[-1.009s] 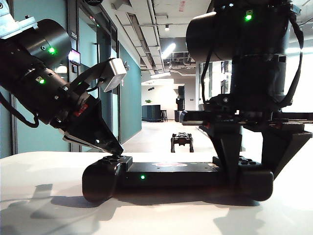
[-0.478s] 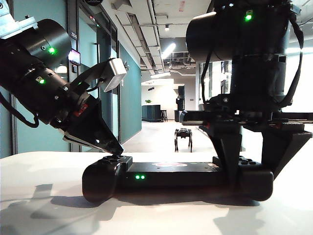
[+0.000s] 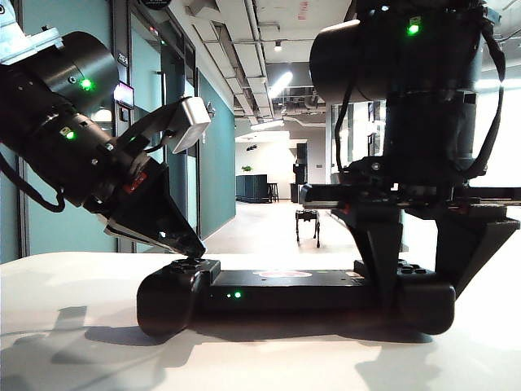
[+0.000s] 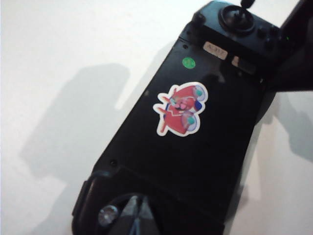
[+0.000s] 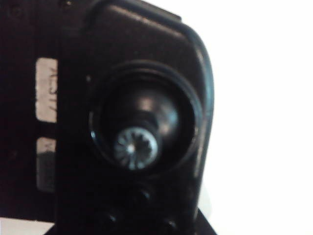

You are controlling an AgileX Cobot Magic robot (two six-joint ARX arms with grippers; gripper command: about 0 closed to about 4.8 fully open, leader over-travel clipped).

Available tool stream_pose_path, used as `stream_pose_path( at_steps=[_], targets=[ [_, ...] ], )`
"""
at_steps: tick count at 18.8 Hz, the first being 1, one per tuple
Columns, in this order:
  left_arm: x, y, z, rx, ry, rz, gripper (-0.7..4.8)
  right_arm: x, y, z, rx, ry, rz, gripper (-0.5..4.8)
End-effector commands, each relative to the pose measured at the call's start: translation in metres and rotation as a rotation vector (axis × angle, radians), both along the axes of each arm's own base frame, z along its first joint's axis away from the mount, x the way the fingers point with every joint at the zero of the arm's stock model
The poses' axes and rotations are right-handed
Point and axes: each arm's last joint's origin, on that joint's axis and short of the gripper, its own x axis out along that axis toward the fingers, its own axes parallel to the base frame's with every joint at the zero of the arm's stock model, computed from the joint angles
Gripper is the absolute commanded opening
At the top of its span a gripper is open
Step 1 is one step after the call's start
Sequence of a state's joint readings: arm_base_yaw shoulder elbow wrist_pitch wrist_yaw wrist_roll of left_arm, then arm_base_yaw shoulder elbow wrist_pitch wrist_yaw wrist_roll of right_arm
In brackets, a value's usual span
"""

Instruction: Push the left joystick on the remote control sitting on the white table forward to make the robot dog walk in a straight line until it approaches the door.

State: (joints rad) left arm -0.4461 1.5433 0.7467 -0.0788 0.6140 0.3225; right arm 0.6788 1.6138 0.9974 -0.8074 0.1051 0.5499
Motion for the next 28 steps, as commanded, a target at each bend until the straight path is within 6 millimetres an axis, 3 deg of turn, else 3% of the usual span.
stream_pose_path(
  at_steps=[1,3,5,10,11,12,13,14,19,23,24,25,26,28],
  targets=[
    [-0.001,0.0,0.021,-0.013,0.006,-0.003,-0.05,0.0,0.001,0.002,0.003,-0.008,0.01,2.38],
    [-0.003,0.001,0.053,-0.009,0.002,0.008,-0.05,0.0,0.0,0.002,0.003,-0.009,0.008,2.38],
    [-0.008,0.006,0.102,-0.033,-0.036,0.145,-0.05,0.0,0.0,0.002,0.005,-0.011,0.008,2.38],
    [-0.031,0.02,0.173,-0.189,-0.143,0.327,-0.05,0.002,0.002,0.002,0.013,-0.033,0.008,2.4],
    [-0.037,0.023,0.181,-0.209,-0.158,0.352,-0.05,0.002,0.002,0.002,0.013,-0.033,0.008,2.49],
    [-0.044,0.026,0.187,-0.219,-0.18,0.368,-0.05,0.003,0.001,0.003,0.01,-0.034,0.026,3.08],
    [-0.052,0.03,0.193,-0.225,-0.206,0.38,-0.05,0.003,0.0,0.003,0.003,-0.025,0.046,4.09],
    [-0.06,0.034,0.197,-0.228,-0.221,0.389,-0.05,0.002,-0.001,0.003,-0.006,-0.013,0.049,4.44],
    [-0.087,0.047,0.211,-0.251,-0.256,0.393,-0.05,-0.002,-0.004,0.015,-0.044,0.048,0.05,4.23],
    [-0.1,0.054,0.214,-0.243,-0.261,0.405,-0.05,-0.006,-0.007,0.051,-0.006,-0.013,0.065,4.15],
    [-0.102,0.055,0.213,-0.232,-0.249,0.403,-0.05,-0.008,-0.009,0.061,0.006,-0.032,0.079,3.73],
    [-0.104,0.054,0.211,-0.213,-0.244,0.411,-0.05,-0.013,-0.012,0.074,0.021,-0.054,0.106,2.03],
    [-0.106,0.052,0.209,-0.187,-0.247,0.414,-0.05,-0.019,-0.017,0.087,0.033,-0.076,0.109,-0.18],
    [-0.111,0.046,0.198,-0.144,-0.242,0.385,-0.05,-0.029,-0.025,0.105,0.06,-0.142,0.117,-0.02]
  ],
)
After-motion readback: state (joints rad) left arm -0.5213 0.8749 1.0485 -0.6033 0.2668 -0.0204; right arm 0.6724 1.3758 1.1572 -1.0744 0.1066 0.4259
